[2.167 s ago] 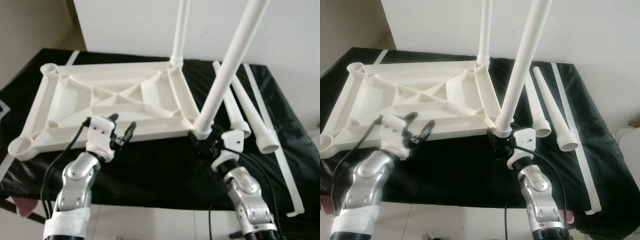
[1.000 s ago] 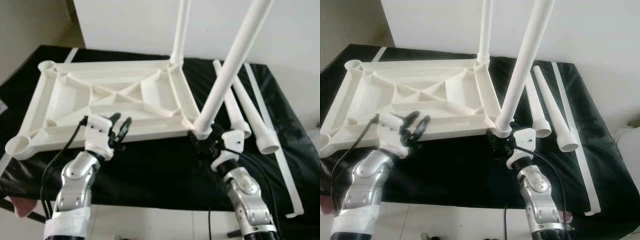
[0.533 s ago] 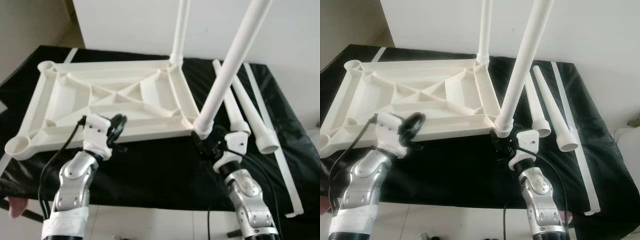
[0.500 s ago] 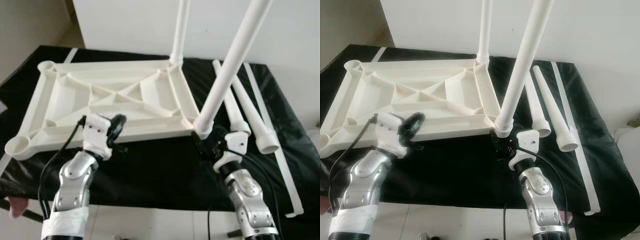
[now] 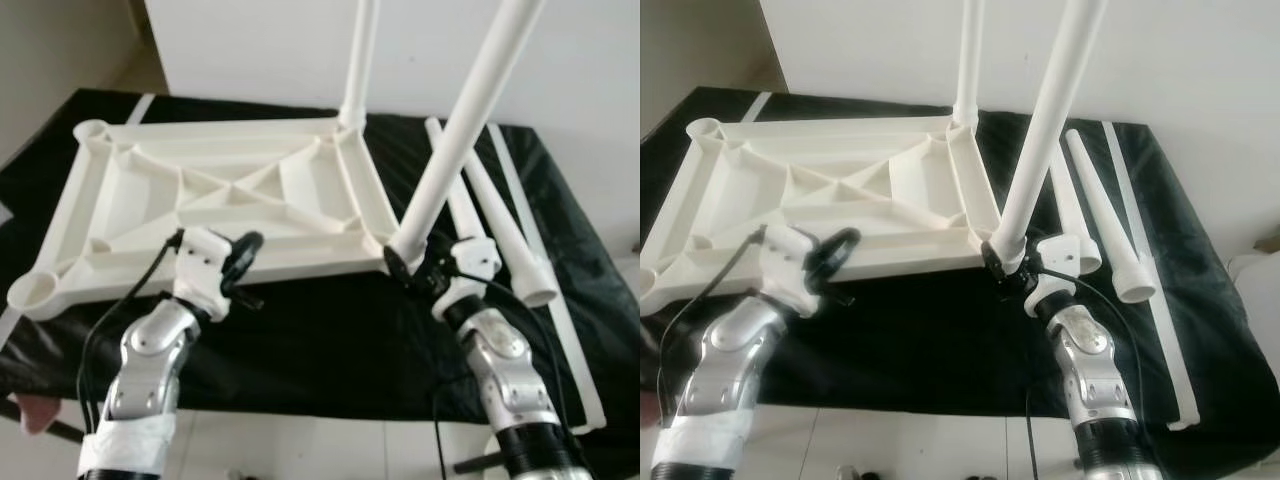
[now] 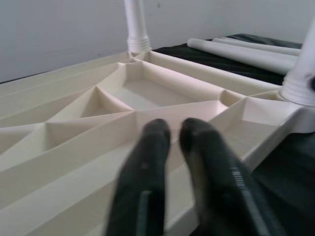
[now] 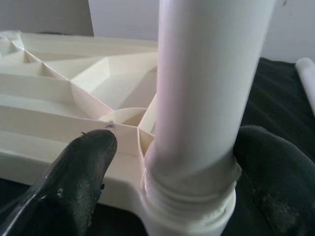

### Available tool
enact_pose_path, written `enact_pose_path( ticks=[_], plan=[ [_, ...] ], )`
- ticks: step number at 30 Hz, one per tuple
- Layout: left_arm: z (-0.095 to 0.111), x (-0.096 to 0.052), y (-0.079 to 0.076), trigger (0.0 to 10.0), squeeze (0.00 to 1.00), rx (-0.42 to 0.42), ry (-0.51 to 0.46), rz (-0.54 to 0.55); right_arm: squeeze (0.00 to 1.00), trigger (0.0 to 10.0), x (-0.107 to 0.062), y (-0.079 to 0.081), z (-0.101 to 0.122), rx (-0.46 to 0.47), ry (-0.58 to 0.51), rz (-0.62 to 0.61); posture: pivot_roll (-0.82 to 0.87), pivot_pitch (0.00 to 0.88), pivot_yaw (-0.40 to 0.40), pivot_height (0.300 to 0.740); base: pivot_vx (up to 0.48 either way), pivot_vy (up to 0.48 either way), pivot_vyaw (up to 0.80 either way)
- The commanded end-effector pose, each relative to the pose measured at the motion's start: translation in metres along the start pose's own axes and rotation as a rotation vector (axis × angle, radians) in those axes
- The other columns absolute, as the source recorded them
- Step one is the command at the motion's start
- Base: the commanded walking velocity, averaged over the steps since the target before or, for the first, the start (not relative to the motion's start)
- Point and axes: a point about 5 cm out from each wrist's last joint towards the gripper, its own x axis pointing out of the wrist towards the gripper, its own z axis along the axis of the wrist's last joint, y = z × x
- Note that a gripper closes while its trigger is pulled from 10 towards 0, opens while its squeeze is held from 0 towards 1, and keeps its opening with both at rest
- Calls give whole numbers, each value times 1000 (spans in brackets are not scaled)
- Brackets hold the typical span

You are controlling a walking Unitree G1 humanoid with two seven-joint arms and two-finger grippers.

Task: Building children table

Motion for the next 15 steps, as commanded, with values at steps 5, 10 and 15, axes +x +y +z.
enact_pose_path(
  ticks=[5, 10, 15],
  plan=[
    [0, 2, -13, 10000, 0, 16, 20, -120, 0, 10000, 12, -3, -8, -40, 43, 44, -41, 146, -26, 740, 0, 0, 0],
    [0, 5, -21, 10000, 0, 31, 27, -173, 0, 10000, 27, -3, -8, -51, 50, 83, -35, 137, -28, 740, 0, 0, 0],
    [1, 5, -29, 10000, 0, 38, 46, -240, 0, 0, 34, -2, -10, -36, 32, 63, -22, 132, -37, 740, 0, 0, 0]
  ],
)
